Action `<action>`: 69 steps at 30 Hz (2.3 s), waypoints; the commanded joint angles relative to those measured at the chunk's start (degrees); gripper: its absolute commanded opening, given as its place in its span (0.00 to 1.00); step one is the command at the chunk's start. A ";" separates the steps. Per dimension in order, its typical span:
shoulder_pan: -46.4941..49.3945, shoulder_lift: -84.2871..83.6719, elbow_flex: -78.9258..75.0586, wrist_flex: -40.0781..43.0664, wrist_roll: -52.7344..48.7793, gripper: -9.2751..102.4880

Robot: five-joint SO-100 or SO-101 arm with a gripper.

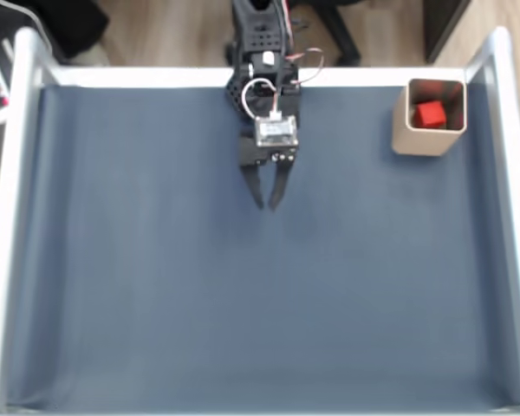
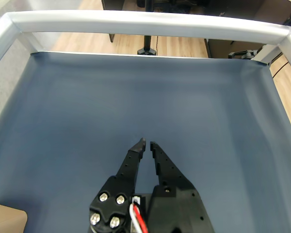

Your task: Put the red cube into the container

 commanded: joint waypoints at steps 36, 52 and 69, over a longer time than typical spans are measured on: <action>-0.88 5.36 8.26 30.23 -1.76 0.08; -0.97 5.36 8.26 30.50 -0.35 0.10; -0.97 5.36 8.26 30.50 -0.35 0.10</action>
